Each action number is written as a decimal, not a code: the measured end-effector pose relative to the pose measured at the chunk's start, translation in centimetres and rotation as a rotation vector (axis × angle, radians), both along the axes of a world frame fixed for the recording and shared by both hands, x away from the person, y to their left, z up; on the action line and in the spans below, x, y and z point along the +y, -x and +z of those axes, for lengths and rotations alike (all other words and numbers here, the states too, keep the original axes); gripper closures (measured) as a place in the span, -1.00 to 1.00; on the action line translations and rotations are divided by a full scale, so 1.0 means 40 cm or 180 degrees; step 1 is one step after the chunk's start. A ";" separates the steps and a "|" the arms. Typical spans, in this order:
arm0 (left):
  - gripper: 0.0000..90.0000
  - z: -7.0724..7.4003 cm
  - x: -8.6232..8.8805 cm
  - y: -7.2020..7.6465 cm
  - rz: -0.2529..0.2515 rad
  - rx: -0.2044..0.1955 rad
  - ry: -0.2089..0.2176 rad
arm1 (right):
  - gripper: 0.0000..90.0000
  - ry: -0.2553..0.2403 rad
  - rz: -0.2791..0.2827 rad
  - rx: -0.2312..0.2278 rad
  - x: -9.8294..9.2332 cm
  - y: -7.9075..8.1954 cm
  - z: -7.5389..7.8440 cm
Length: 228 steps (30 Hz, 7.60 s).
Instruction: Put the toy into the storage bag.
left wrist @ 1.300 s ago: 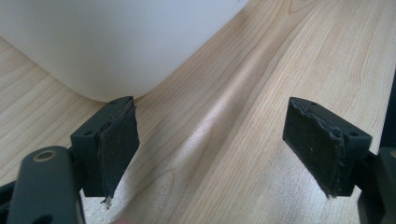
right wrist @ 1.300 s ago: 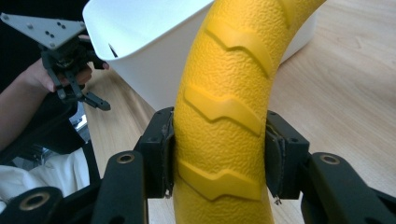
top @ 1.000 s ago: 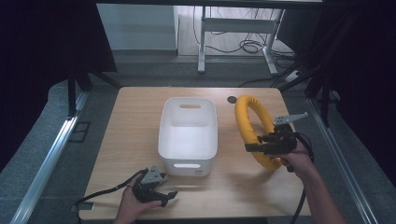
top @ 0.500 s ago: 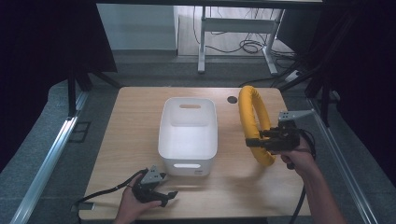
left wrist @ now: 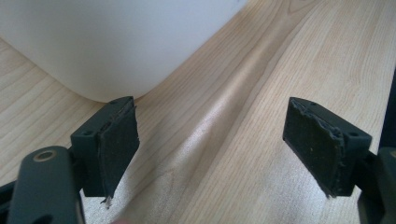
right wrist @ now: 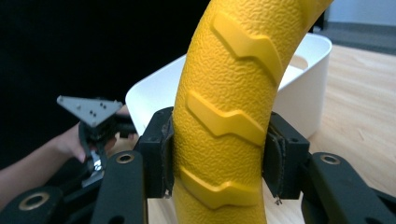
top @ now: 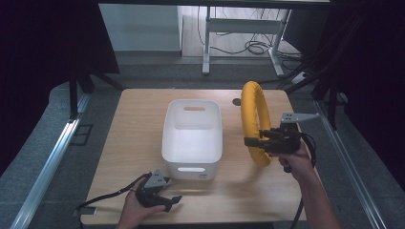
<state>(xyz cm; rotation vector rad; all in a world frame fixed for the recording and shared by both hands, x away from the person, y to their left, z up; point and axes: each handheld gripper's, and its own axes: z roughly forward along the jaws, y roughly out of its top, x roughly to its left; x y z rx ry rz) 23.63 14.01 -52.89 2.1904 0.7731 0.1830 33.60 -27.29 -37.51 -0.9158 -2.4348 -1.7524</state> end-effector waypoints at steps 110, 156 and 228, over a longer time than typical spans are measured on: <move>-0.59 0.006 0.007 0.000 -0.0019 -0.0013 -0.0036 | 0.10 -0.0787 -0.1301 -0.1734 0.422 0.101 0.189; -0.59 0.006 0.008 0.002 -0.0013 -0.0020 -0.0034 | 0.10 -0.0865 -0.1038 -0.1584 0.522 0.098 0.140; -0.59 -0.004 0.018 -0.001 0.0037 0.0043 0.0030 | 0.09 -0.0905 -0.1075 -0.1144 0.633 0.107 -0.043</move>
